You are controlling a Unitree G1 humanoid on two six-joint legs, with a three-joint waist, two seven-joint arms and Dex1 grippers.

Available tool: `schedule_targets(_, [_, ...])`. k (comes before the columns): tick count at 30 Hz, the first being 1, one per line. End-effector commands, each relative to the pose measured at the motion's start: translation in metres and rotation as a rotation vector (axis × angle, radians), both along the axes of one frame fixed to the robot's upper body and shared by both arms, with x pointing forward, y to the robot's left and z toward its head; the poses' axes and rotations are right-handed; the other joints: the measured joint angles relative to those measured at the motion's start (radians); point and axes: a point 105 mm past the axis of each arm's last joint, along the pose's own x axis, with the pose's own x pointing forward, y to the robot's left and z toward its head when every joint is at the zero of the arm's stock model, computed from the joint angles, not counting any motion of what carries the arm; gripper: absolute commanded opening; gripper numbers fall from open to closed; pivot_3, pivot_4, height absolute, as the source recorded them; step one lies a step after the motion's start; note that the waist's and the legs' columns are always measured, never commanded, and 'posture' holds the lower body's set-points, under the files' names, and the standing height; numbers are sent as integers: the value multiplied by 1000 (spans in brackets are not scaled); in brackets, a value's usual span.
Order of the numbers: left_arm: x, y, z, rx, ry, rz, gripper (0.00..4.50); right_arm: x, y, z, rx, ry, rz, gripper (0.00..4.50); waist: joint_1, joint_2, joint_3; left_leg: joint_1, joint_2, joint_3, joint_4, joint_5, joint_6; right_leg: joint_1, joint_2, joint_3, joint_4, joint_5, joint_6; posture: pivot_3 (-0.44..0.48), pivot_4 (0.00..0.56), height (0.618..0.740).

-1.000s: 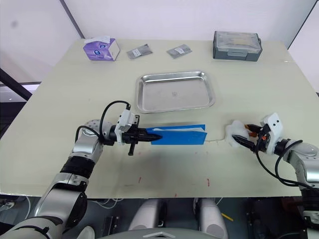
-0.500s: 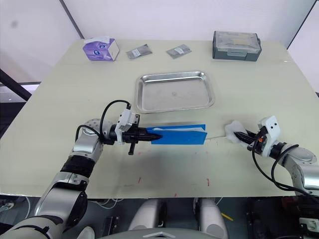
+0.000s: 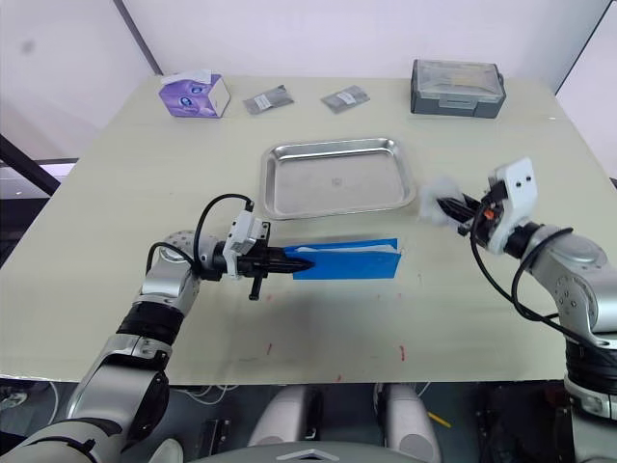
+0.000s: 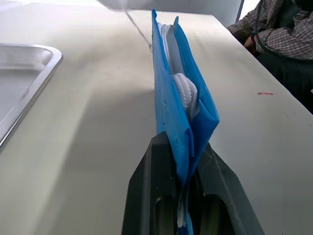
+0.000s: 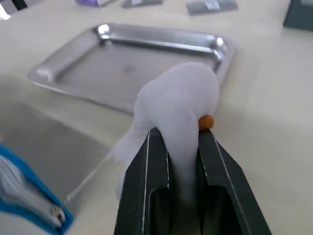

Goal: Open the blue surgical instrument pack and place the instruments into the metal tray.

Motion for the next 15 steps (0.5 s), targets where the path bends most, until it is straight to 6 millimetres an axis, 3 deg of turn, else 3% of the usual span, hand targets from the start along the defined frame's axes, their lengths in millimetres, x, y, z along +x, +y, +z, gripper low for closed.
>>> schedule_targets(1, [-1, -1, 6, -2, -32, -9, 0, -4, 19, 43, 55, -100, 60, 62, 0, 0, 0, 0, 0, 0, 0, 0, 0, 0, 0, 0, 0, 0, 0, 0, 150, 734])
schedule_targets(5, [0, -1, 7, -13, -24, 3, 0, -14, 43, 73, 145, -133, 197, 62, -1, 0, 0, -1, 0, 0, 0, 0, 0, 0, 0, 0, 0, 0, 0, 0, 150, 734])
schedule_targets(12, [0, -1, 7, -13, -18, 9, 0, -23, 68, 87, 153, -148, 307, 62, 0, 0, 0, -2, 0, 0, 0, 0, 0, -1, 0, 0, 0, 0, 0, 0, 150, 734])
schedule_targets(15, [1, -2, 7, -12, -17, 5, 0, -24, 95, 90, 149, -176, 381, 62, -6, 0, 0, -1, 0, 0, 0, 0, 0, -1, 0, 0, 0, 0, 0, 0, 150, 734])
